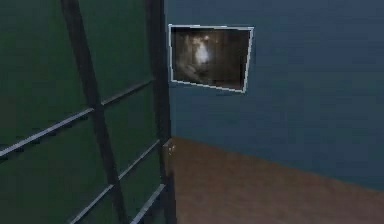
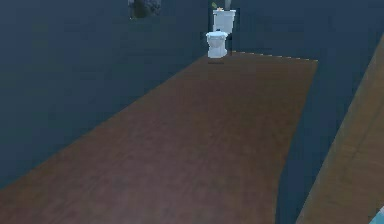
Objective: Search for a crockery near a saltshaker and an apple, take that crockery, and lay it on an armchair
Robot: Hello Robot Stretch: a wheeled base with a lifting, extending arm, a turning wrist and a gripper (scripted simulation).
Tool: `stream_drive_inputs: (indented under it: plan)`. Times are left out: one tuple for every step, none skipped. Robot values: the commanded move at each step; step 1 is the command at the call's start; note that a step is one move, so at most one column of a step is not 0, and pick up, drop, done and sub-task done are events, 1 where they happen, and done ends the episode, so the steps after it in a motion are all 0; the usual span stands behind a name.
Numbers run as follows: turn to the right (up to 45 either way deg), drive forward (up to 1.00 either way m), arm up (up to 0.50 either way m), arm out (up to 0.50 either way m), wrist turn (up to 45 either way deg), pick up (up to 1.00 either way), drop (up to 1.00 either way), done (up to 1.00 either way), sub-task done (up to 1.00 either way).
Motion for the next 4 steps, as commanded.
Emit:
stream_drive_inputs:
  plan:
    - [21.0,0.00,0.00,0.00,0.0,0.00,0.00,0.00,0.00]
    - [0.0,0.80,0.00,0.00,0.0,0.00,0.00,0.00,0.00]
    - [33.0,0.00,0.00,0.00,0.0,0.00,0.00,0.00,0.00]
    - [0.0,0.05,0.00,0.00,0.0,0.00,0.00,0.00,0.00]
